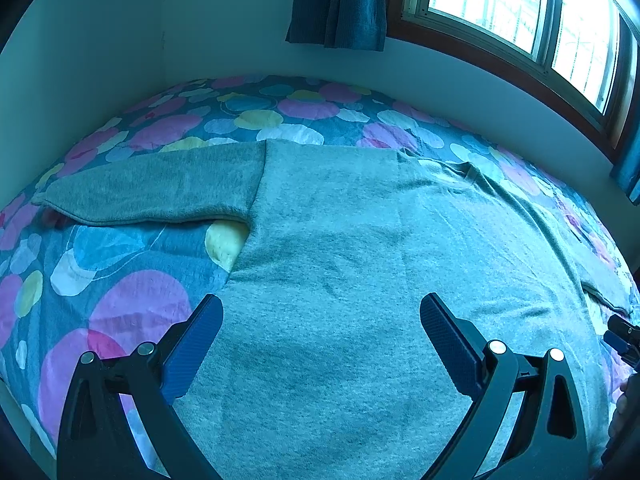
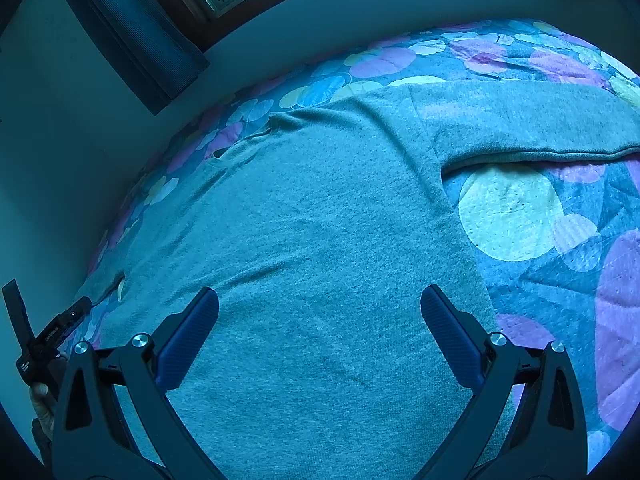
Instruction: Fold small clothes
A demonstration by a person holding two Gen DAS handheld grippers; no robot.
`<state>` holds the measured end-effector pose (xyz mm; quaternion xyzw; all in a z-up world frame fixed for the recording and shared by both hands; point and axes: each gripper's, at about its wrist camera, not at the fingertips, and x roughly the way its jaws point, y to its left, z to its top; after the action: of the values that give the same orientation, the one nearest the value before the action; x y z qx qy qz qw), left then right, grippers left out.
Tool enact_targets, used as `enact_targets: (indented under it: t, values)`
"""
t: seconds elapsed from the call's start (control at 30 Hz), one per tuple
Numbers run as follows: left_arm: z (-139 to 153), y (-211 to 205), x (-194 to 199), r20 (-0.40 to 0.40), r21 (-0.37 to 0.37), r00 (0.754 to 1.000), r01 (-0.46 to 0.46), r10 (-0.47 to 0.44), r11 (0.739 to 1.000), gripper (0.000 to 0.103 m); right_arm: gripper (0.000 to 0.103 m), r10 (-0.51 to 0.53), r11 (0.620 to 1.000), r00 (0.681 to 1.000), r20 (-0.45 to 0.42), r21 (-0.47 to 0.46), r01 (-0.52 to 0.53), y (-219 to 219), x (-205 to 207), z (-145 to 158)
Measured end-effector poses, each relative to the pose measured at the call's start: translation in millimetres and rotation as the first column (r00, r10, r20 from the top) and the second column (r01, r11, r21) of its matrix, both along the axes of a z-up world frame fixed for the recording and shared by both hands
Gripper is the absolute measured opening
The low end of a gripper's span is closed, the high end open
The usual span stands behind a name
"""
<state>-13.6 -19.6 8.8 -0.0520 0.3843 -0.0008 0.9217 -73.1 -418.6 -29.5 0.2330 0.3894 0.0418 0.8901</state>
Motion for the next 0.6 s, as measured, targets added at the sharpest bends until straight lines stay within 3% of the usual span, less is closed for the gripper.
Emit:
enact_targets:
  t: [0.2, 0.37, 0.47, 0.6]
  values:
    - [4, 8, 1, 0.017, -0.027, 1.000, 0.006, -0.005, 1.000, 0.098, 0.101, -0.046, 0.999, 0.998, 0.037, 0.025, 0.045, -20, -6, 12]
    - [-1, 17, 8, 0.017, -0.036, 1.000, -0.011, 0.012, 0.999, 0.098, 0.101, -0.176, 0.983, 0.980, 0.089, 0.060, 0.171, -80, -17, 24]
    - [-9, 23, 13, -0.001, -0.046, 1.000, -0.026, 0.026, 0.999, 0.098, 0.101, -0.316, 0.946, 0.943, 0.102, 0.113, 0.304, -140, -28, 20]
    - [-13, 28, 17, 0.002, -0.045, 0.999, -0.036, 0.036, 0.998, 0.098, 0.094, -0.492, 0.861, 0.867, 0.080, 0.194, 0.471, -227, -41, 4]
